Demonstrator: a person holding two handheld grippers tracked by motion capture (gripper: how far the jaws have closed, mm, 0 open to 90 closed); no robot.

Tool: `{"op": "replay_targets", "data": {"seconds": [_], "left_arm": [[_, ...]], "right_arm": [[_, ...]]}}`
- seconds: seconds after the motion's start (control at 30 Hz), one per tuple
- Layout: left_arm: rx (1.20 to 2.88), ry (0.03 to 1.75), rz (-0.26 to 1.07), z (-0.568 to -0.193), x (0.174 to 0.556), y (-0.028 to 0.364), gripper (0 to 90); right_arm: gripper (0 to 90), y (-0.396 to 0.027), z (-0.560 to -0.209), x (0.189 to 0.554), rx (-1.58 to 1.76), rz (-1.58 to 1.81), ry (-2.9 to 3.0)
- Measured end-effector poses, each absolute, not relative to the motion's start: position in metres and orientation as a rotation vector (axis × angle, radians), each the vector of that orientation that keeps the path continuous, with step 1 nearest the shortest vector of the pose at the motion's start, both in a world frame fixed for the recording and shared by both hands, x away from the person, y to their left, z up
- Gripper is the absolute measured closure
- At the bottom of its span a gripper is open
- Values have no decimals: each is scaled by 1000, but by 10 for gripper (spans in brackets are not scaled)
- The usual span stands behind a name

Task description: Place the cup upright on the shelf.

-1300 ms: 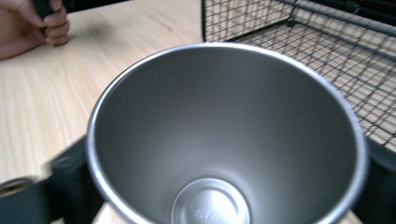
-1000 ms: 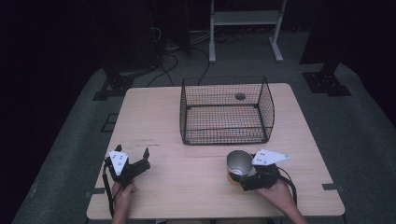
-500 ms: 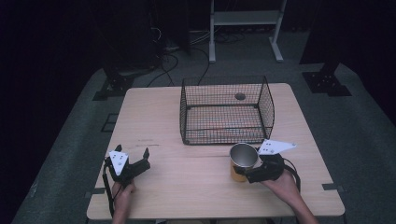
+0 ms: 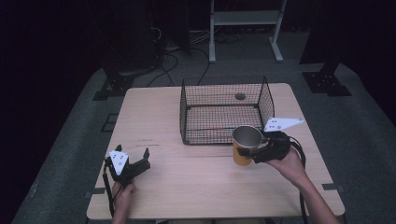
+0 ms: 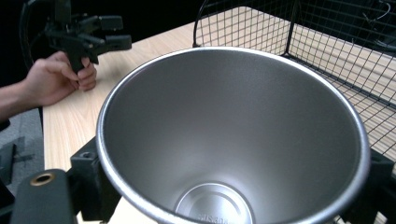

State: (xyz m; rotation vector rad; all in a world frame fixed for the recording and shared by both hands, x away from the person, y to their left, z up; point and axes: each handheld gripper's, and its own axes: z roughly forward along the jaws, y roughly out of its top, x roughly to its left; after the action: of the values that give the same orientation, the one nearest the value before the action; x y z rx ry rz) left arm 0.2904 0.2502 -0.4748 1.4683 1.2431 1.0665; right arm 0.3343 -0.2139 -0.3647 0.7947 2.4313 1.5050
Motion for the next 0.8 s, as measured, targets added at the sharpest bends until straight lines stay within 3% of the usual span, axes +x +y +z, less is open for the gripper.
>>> {"op": "replay_targets", "data": {"seconds": [0.8], "left_arm": [[1471, 1237, 1066, -475, 290, 250, 8]], "right_arm": [[133, -197, -318, 380, 765, 1475, 2472]]}}
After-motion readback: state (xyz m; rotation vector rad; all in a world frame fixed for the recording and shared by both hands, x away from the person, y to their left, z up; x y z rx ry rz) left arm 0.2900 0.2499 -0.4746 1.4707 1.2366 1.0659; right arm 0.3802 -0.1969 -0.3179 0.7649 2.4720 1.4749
